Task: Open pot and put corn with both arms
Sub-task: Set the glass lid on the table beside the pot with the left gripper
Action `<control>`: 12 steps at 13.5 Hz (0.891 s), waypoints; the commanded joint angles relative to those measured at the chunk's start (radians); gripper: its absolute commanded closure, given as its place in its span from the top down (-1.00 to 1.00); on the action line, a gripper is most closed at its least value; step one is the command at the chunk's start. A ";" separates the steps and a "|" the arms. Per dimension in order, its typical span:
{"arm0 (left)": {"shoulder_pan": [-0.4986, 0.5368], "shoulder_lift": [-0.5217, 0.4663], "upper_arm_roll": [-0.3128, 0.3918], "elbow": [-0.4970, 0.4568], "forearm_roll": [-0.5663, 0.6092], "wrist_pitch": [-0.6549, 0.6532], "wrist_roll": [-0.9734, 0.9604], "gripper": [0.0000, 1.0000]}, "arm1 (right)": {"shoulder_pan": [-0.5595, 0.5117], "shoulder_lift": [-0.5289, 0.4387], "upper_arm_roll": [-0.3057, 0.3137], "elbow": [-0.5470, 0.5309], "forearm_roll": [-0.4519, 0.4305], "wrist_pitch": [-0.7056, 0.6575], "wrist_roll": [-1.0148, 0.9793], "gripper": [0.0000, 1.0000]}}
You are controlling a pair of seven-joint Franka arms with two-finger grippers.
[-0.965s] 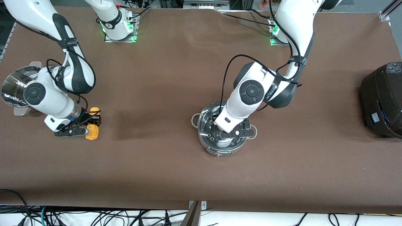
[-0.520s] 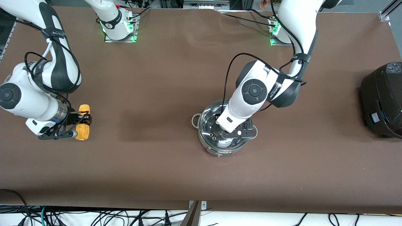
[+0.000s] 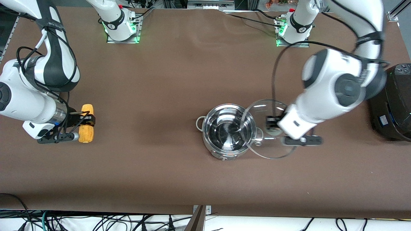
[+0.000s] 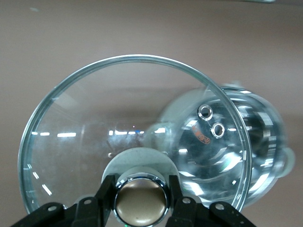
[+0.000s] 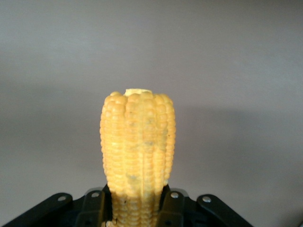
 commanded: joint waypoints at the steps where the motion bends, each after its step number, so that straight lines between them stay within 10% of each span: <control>1: 0.072 -0.115 -0.010 -0.200 -0.023 0.013 0.165 -1.00 | 0.083 0.005 -0.001 0.079 0.012 -0.076 0.120 -1.00; 12: 0.167 -0.005 0.113 -0.518 0.036 0.520 0.695 -1.00 | 0.456 0.219 -0.004 0.457 0.008 -0.119 0.607 -1.00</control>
